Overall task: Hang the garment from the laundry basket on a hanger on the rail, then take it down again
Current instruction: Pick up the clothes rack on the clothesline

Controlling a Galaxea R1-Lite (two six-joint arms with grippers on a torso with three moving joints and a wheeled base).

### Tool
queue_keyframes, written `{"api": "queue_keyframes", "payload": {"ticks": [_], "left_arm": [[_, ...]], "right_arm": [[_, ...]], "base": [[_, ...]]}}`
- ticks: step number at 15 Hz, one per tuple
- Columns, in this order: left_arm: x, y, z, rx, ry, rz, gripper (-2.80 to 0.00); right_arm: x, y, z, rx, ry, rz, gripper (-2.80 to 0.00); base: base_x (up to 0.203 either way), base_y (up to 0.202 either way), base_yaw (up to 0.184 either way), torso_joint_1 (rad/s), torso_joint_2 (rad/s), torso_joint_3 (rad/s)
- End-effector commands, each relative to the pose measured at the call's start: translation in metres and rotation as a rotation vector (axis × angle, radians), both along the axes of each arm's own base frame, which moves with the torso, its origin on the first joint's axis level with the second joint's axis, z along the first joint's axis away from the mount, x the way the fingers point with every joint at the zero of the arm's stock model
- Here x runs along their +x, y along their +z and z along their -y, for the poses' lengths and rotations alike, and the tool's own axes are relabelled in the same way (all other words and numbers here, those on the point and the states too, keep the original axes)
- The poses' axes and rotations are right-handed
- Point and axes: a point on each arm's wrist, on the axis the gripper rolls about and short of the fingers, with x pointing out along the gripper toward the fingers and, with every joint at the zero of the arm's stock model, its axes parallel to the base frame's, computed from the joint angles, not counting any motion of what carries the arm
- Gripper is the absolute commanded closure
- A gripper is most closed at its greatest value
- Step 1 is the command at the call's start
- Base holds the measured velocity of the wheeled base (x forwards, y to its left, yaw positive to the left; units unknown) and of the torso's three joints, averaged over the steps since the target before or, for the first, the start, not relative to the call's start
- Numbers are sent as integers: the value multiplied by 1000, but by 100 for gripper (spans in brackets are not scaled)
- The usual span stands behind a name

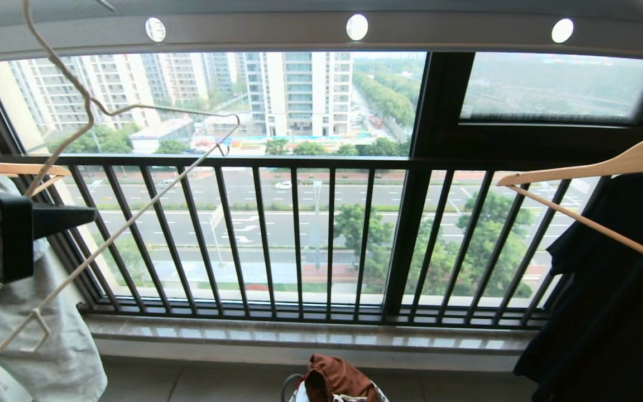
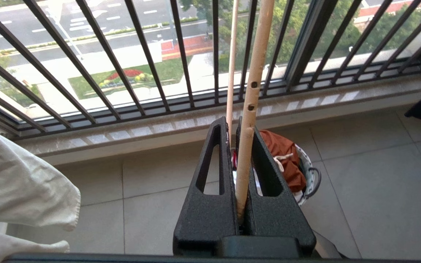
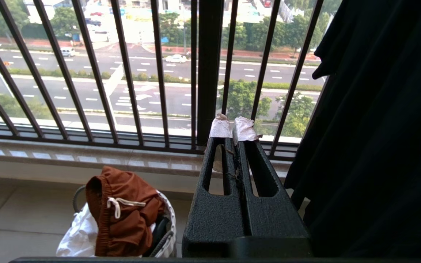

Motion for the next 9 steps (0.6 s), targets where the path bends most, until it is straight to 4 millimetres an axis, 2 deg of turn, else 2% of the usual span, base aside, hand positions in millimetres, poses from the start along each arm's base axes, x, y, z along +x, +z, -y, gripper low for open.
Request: {"api": "queue_keyframes", "payload": {"ticks": [1, 4, 7, 9], "left_arm": [[-18, -19, -5, -23, -84, -37, 0], [-17, -44, -3, -30, -157, -128, 0], [-2, -60, 8, -110, -311, -86, 0], [13, -68, 17, -137, -403, -121, 0]], "right_arm": [[0, 0, 0, 0, 0, -1, 0], [0, 0, 0, 0, 0, -1, 0], [0, 0, 0, 0, 0, -1, 0], [0, 0, 0, 0, 0, -1, 0]], "base": [[0, 0, 0, 0, 0, 0], [0, 0, 0, 0, 0, 0], [0, 0, 0, 0, 0, 0], [0, 0, 0, 0, 0, 0]]}}
